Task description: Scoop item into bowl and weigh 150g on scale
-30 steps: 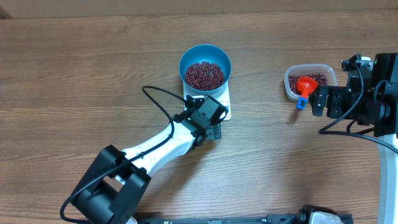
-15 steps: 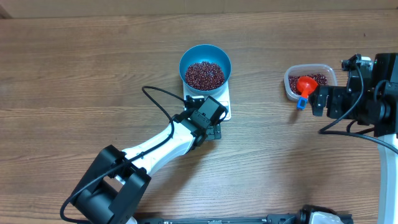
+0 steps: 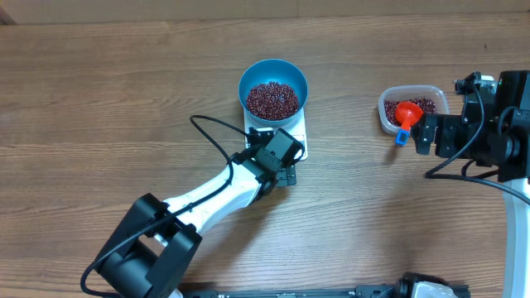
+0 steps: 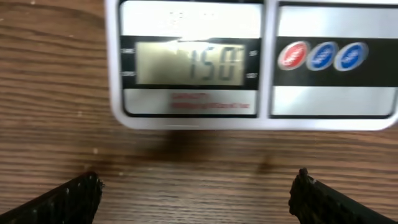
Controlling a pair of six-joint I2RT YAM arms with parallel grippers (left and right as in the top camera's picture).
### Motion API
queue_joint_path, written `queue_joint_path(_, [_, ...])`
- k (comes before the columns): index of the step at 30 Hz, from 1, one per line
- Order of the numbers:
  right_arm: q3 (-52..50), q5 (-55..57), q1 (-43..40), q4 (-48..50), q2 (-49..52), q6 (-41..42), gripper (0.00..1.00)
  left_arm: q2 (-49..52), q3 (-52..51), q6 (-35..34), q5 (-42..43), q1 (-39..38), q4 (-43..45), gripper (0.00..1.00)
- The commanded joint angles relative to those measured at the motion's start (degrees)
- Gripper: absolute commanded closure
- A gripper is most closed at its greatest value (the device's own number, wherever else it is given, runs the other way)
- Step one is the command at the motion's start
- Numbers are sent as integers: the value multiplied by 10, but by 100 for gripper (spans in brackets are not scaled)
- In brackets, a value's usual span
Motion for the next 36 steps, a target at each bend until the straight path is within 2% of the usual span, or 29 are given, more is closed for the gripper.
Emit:
queue_joint_path(1, [14, -5, 0, 2, -1, -3, 0, -3, -2, -11, -10, -10, 11, 1])
queue_joint_path(18, [14, -5, 0, 3, -1, -3, 0, -24, -2, 5, -21, -13, 16, 0])
queue_joint_path(29, [14, -5, 0, 2, -1, -3, 0, -111, -14, 36, -40, -12, 14, 0])
queue_joint_path(36, [14, -5, 0, 2, -1, -3, 0, -207, -75, 76, -44, -4, 52, 0])
